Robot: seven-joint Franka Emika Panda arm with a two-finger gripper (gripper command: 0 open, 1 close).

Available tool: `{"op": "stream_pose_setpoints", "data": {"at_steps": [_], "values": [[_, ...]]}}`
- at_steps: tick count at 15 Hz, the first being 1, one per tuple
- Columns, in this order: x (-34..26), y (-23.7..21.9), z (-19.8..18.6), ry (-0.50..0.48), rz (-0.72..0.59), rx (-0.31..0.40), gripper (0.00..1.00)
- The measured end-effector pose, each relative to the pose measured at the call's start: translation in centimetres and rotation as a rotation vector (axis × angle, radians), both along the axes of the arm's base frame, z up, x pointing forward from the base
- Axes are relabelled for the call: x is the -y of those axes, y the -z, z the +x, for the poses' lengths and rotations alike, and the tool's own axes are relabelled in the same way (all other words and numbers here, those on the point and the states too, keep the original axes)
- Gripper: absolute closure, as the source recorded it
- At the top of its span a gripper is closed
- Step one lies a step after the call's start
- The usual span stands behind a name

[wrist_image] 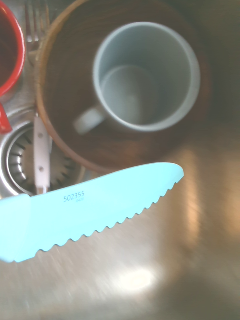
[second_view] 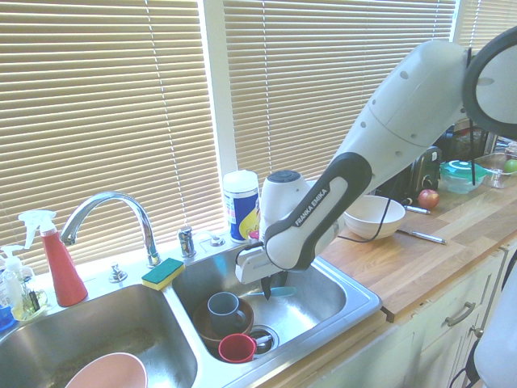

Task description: Put the knife into the sink

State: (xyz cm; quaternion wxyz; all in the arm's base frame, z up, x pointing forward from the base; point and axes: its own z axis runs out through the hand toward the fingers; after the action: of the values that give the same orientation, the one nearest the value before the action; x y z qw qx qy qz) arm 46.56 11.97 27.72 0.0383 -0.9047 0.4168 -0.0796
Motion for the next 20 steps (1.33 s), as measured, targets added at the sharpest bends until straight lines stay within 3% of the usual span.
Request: {"op": "stream_pose_setpoints", "data": {"at_steps": [4, 5, 11, 20], "values": [[1.4, 5.1, 1.7, 0.051, -0.003, -0.035, 1.0], [1.4, 6.2, 1.9, 0.058, -0.006, -0.048, 0.0], [1.0, 11.6, 1.3, 0.086, -0.014, -0.104, 0.0], [1.1, 11.3, 1.2, 0.079, -0.019, -0.089, 0.0]]}}
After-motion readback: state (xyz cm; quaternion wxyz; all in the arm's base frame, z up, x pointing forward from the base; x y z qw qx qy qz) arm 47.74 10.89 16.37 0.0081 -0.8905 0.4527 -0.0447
